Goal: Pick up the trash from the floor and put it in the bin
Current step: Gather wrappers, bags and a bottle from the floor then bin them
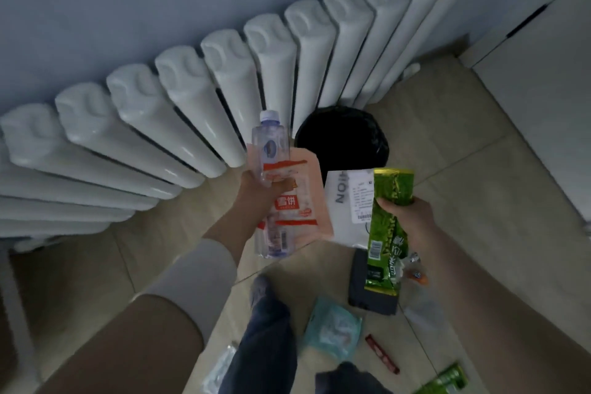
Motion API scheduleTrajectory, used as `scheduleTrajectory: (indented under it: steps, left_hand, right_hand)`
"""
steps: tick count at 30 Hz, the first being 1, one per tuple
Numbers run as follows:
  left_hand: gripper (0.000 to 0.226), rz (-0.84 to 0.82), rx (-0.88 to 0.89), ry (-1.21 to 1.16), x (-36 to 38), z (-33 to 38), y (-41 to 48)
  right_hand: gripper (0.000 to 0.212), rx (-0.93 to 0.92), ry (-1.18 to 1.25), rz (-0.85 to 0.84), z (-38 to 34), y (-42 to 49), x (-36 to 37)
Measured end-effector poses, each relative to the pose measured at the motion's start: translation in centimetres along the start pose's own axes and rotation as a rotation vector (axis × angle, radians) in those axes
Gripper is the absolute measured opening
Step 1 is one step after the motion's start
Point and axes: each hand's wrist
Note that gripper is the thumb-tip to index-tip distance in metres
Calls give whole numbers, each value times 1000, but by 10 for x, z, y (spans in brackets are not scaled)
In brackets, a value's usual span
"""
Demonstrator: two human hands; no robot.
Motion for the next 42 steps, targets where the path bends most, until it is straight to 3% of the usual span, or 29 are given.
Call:
scheduleTrajectory:
  steps: [5, 8, 15, 18, 22, 28, 31, 36, 42]
  left_hand:
    - [61, -68, -12, 67, 16, 69, 53]
    - [53, -114, 29, 135, 38, 88, 81]
    - [65, -155, 40, 412, 82, 102, 151]
    - [65, -142, 56, 508, 95, 104, 173]
    - [51, -150, 114, 679, 107, 107, 189]
    - [59, -201, 123, 891, 112, 97, 225]
    - [75, -300, 99, 962, 114, 80, 253]
    - [83, -385, 8, 1311, 106, 28, 312]
    - [105, -366, -109, 1259, 89, 2, 343]
  right_hand:
    - [40, 72, -22, 1, -8, 17, -11]
    - [39, 119, -53, -3, -5, 22, -20]
    - [27, 237, 118, -87, 4, 59, -36]
    - [32, 263, 187, -78, 0, 74, -43]
    - [24, 295, 308, -104, -11, 84, -45]
    - [38, 332, 408, -94, -23, 120, -26]
    - [42, 386, 383, -63, -19, 154, -10]
    - [62, 445, 322, -64, -3, 221, 21]
    - [45, 459, 391, -147, 3, 256, 48]
Point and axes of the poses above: each hand's wrist, its own y-axis towards the middle knuckle, its own x-axis out of the palm, z = x × y, and after that the axes turned 13 degrees about -z, right-handed
